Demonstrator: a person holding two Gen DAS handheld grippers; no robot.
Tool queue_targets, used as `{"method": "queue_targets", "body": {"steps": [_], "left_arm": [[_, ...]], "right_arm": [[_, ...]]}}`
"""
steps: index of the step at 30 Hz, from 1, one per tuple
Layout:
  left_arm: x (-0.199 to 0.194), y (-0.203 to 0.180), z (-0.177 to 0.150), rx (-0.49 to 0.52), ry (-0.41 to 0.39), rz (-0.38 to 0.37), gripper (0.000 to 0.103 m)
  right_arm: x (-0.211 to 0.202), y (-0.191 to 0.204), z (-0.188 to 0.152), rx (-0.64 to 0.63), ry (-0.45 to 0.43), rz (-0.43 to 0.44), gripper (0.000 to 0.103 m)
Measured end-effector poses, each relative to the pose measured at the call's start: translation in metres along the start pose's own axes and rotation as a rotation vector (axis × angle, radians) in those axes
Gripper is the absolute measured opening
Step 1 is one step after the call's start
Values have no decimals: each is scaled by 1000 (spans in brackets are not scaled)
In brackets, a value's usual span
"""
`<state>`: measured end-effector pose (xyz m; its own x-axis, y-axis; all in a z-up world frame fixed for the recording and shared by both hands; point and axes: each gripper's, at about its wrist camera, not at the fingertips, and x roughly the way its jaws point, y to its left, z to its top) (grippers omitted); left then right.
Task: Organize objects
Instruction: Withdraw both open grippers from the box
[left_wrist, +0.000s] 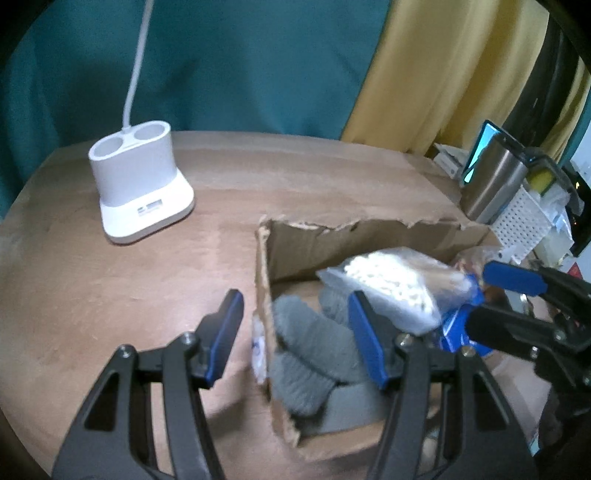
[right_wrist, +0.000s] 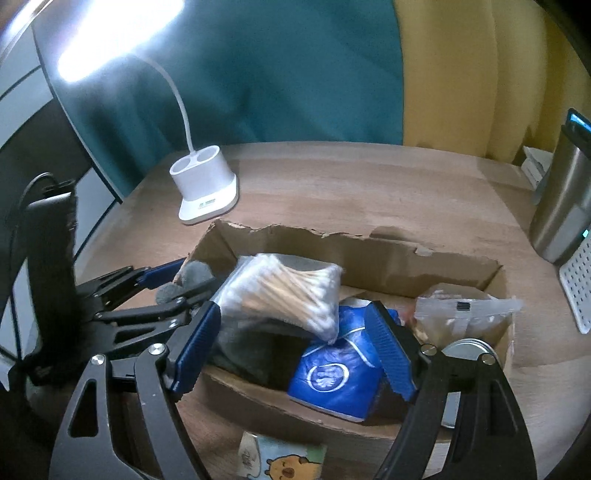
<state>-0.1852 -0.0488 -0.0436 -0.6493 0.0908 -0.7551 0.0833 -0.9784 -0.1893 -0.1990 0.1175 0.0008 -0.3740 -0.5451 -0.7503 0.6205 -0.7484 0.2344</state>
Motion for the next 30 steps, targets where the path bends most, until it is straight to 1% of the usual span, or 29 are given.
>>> {"method": "queue_targets", "body": {"steps": [1,5,12,13,14,15,30], "left_arm": [[4,-2,1,3,13,3,61],[7,-8,4,9,22,7,61],[-8,-7,1,3,-3,25,62],[-13,-7,-1,1,-10,25,62],[-15,-7,-2,1,-15,25,68],[-18,-7,-3,-1,-21,23,71],[-56,-12,-24,-13,-66,1,71]], "right_arm": [[-1,-2,-1,3,-3,2,83],[-3,-11,-2,19,-12,-6,83],[-14,-17,-6,26,-31,-7,83],[-16,-16,-8,23,-32,-6,83],[-16,-15,-8,19,-33,-6,83],[-18,-13,-10,13,-37,-5,83],[-43,4,-31,-19,-59,-31,83]]}}
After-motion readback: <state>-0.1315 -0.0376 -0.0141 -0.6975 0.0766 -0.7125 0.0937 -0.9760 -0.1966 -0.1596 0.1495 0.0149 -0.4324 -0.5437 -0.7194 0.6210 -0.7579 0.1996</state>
